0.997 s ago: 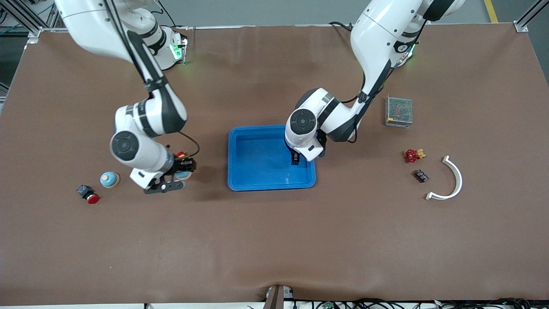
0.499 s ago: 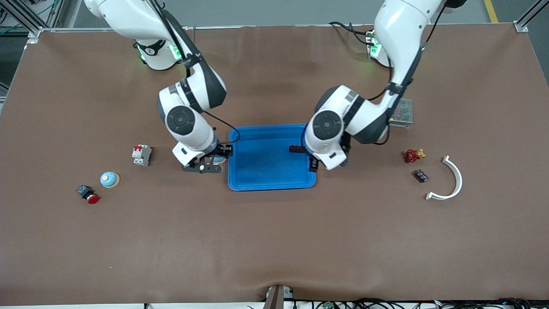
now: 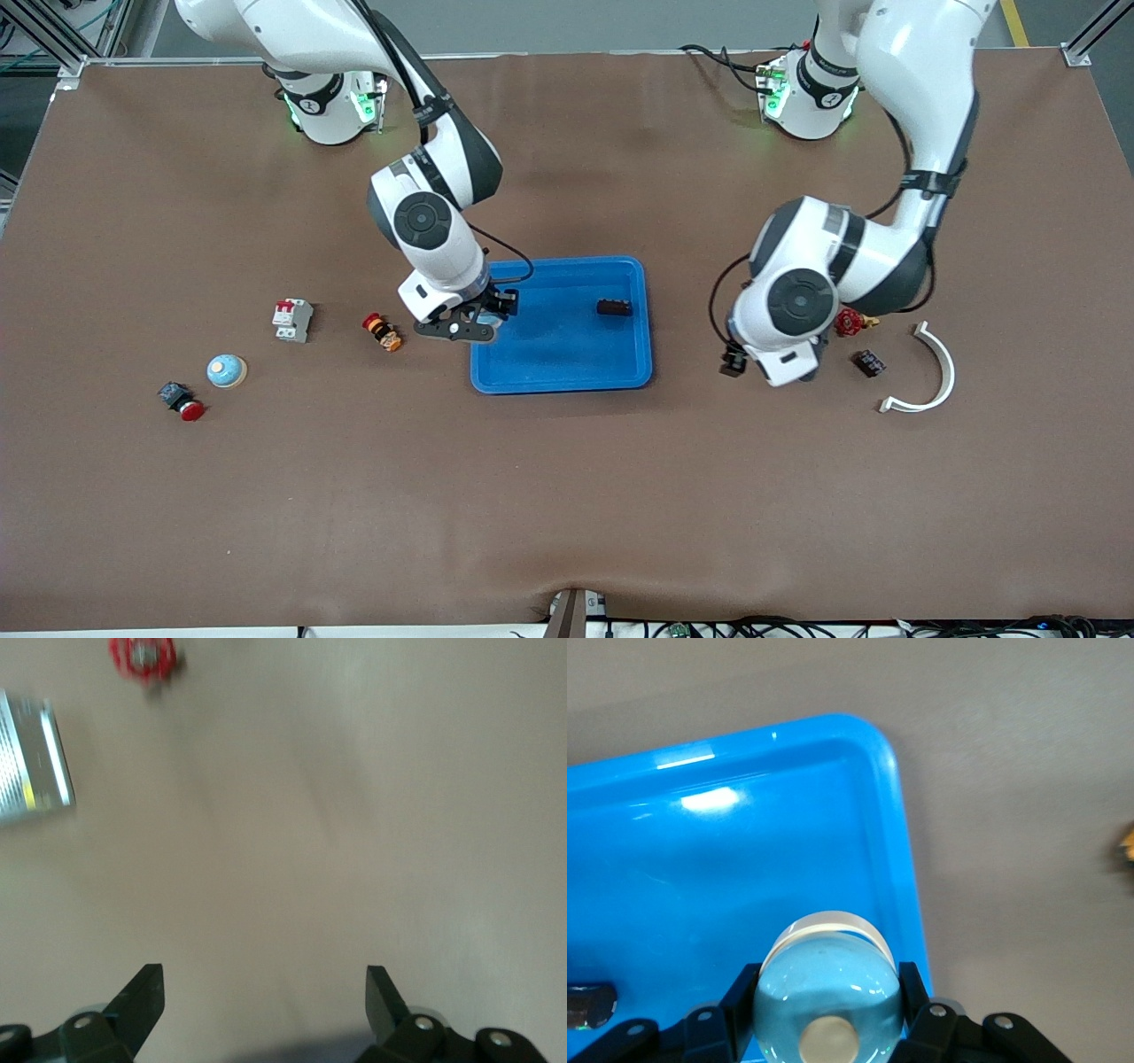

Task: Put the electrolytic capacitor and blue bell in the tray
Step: 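Release the capacitor in the tray while the right gripper carries the bell over, then lower the bell into the tray while the left gripper reaches the second capacitor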

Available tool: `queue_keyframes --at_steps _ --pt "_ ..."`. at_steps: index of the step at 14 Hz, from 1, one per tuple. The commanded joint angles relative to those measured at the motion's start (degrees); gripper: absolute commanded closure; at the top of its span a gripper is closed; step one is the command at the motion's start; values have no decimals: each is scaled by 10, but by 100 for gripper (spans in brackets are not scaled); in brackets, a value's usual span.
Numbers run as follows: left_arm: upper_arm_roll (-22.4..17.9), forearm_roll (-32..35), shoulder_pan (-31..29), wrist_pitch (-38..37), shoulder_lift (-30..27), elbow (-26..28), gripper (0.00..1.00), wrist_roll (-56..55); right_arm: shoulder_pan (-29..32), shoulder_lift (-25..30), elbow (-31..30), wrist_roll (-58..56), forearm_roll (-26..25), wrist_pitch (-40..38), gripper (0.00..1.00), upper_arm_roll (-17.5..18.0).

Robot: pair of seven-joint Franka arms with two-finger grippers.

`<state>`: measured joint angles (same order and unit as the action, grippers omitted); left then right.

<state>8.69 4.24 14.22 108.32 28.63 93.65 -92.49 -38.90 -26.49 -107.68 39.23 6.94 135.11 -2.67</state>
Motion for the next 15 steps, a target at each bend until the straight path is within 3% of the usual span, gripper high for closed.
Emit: queue_keyframes --at_steps 1,6,11,15 --pt "6 21 -58 -5 -23 30 0 92 -20 -18 -7 17 9 35 50 -7" --pt "7 62 -139 44 -14 65 0 206 -42 -31 -39 17 8 89 50 -8" --pt "7 96 -177 97 10 80 0 224 -64 -52 -40 18 6 107 49 -8" --pt "6 113 -204 174 19 123 0 232 -72 -66 -40 18 6 121 49 -8"
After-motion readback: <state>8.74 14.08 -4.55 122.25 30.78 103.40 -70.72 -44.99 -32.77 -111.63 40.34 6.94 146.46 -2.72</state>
